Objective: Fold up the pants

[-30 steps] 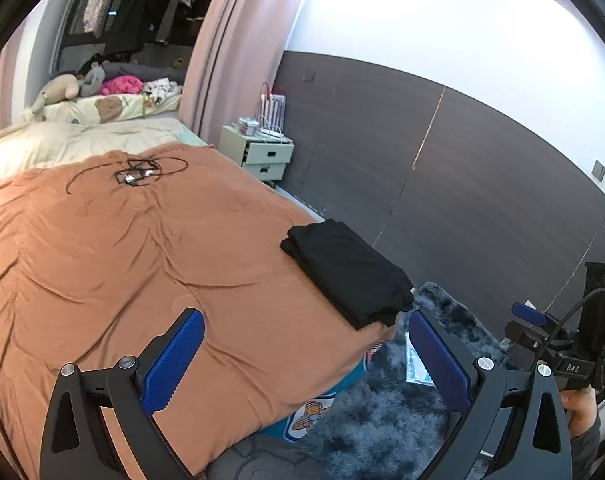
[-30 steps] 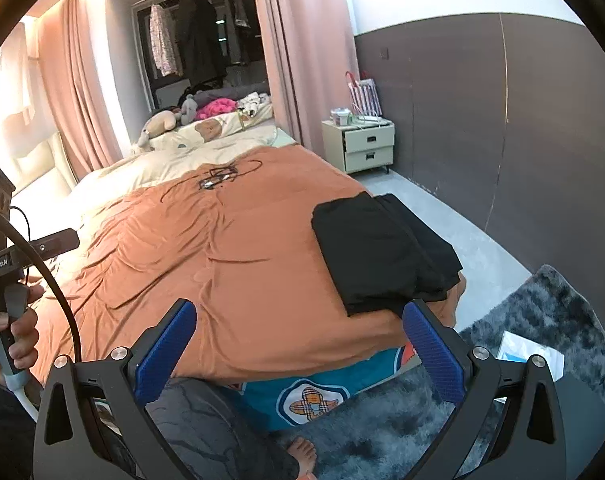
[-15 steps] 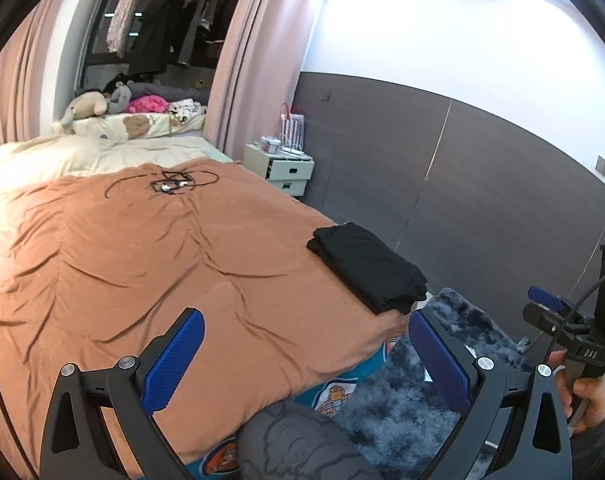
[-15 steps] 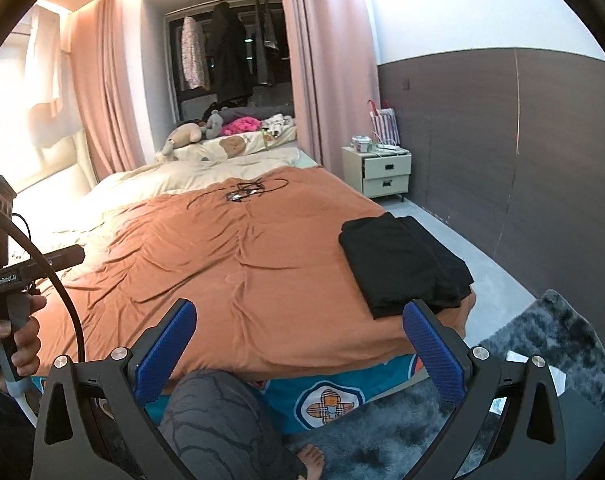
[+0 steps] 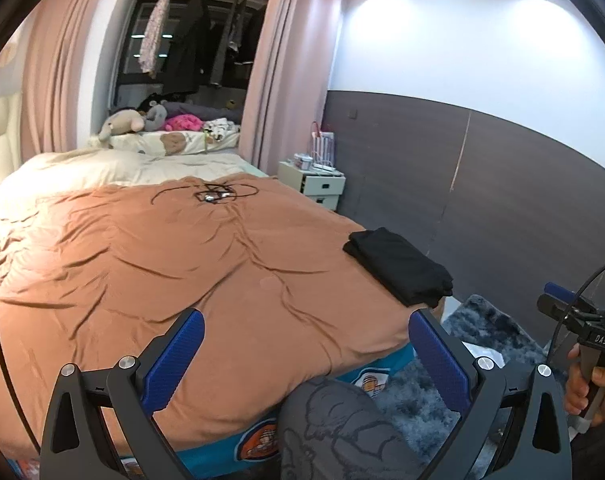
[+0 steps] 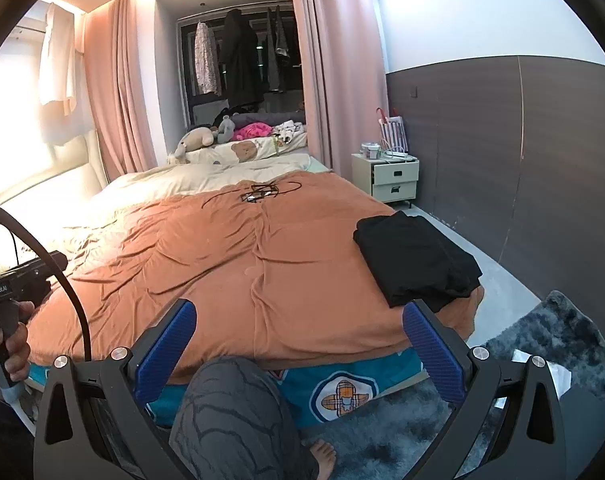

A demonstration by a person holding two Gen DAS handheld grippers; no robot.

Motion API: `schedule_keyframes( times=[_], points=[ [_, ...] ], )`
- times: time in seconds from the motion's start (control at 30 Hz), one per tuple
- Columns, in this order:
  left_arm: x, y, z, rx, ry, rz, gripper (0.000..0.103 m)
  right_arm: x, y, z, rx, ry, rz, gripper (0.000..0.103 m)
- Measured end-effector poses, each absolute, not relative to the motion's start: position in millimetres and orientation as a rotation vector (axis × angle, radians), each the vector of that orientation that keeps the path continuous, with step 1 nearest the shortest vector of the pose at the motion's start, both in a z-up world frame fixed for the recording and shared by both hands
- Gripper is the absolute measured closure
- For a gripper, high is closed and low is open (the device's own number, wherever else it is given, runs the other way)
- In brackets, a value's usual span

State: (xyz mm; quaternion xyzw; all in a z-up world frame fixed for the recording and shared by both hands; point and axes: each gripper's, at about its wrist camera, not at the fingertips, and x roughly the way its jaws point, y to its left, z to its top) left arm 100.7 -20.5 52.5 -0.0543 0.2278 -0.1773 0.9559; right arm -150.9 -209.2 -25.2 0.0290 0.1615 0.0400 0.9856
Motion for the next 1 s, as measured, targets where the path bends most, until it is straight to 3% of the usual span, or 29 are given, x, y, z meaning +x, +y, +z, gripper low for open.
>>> schedule_keyframes(
  times=[1.0],
  points=[
    [54, -13, 5, -0.091, 0.48, -0.325, 0.0, -176, -175, -41, 0.047, 0.363, 0.123, 0.0]
  ],
)
